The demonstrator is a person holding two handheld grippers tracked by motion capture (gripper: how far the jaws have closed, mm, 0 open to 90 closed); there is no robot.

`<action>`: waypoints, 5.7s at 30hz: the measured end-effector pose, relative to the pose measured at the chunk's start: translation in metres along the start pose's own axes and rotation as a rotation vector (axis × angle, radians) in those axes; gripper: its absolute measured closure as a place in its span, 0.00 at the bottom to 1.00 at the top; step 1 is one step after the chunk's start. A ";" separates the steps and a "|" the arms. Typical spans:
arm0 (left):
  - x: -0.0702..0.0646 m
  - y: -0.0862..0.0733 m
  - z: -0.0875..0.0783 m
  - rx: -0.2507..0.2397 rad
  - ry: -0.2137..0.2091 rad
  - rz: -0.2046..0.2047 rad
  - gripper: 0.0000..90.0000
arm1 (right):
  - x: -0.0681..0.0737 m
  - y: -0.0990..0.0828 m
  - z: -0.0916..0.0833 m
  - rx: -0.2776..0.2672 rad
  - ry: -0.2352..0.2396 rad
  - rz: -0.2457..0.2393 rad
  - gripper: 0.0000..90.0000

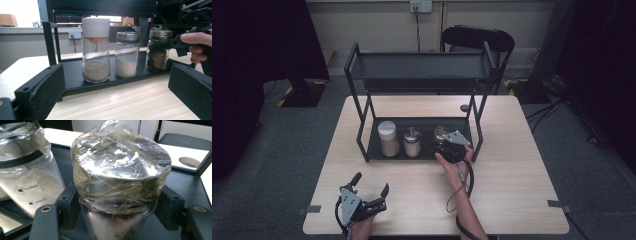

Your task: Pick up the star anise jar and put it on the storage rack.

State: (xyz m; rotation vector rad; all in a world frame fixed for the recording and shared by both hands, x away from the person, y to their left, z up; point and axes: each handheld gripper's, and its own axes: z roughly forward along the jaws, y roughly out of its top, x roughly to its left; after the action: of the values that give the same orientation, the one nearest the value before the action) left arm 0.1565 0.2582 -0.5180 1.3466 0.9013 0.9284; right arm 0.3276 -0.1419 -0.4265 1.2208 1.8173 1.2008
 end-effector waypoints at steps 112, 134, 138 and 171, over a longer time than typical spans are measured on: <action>0.000 0.000 0.000 0.001 0.000 0.000 0.00 | 0.001 -0.018 -0.054 -0.173 0.016 0.079 0.00; 0.000 0.000 0.000 -0.001 0.002 0.000 0.00 | 0.011 -0.025 -0.079 -0.192 -0.015 0.061 0.00; -0.001 0.000 0.000 -0.001 0.003 0.000 0.00 | 0.012 -0.026 -0.082 -0.189 -0.018 0.062 0.00; -0.001 0.000 0.000 0.001 0.006 0.000 0.00 | 0.010 -0.056 -0.115 -0.247 -0.031 0.094 0.00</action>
State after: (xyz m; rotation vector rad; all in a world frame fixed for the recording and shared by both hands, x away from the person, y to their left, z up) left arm 0.1559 0.2572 -0.5179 1.3451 0.9060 0.9330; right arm 0.2057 -0.1797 -0.4345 1.1852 1.5501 1.4044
